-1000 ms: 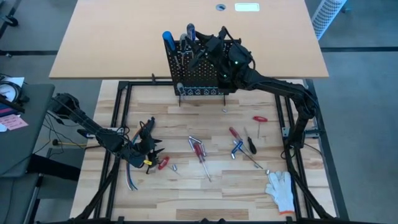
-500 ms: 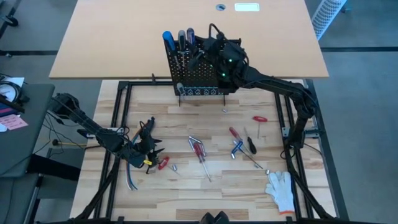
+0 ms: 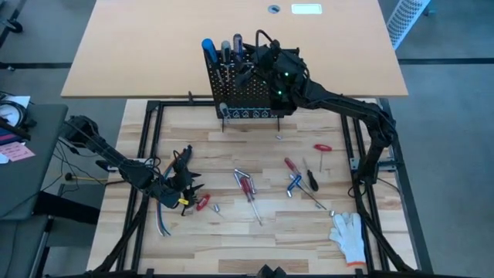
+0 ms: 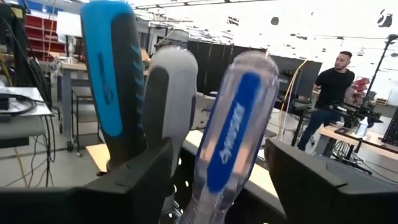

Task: Hang tools onto peg board
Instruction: Hang the blue screwdriver on the pegboard, then hang the red screwdriver on the pegboard

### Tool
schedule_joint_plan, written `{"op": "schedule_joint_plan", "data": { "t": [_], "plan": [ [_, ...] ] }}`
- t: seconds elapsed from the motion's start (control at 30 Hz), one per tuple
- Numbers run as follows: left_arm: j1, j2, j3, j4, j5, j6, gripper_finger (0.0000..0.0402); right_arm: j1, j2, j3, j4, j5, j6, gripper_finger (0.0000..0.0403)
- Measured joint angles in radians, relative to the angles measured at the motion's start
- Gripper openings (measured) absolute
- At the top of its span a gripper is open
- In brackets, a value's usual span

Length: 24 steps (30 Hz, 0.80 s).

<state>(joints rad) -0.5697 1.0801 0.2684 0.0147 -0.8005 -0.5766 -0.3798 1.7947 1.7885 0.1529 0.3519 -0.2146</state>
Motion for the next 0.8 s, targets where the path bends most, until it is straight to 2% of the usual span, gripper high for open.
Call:
{"op": "schedule_joint_plan", "data": {
  "t": [0.23,0.43,0.6,0.73,0.8],
  "plan": [
    [0.0,0.0,0.0,0.0,0.0,0.0,0.0185,0.033,-0.06,0.0,-0.076,0.022,-0.004,0.027],
    [0.0,0.0,0.0,0.0,0.006,0.0,0.0185,0.099,-0.147,0.0,-0.272,0.048,-0.026,0.027],
    [0.0,0.0,0.0,-0.001,0.008,0.0,0.0185,0.219,-0.21,0.0,-0.521,0.048,-0.011,0.027],
    [0.0,0.0,0.0,0.0,0.008,-0.003,0.0185,0.355,-0.214,-0.008,-0.753,0.047,0.081,0.027],
    [0.0,0.0,0.0,0.0,0.009,-0.005,0.0185,0.426,-0.207,-0.051,-0.816,0.048,0.148,0.027]
  ]
}}
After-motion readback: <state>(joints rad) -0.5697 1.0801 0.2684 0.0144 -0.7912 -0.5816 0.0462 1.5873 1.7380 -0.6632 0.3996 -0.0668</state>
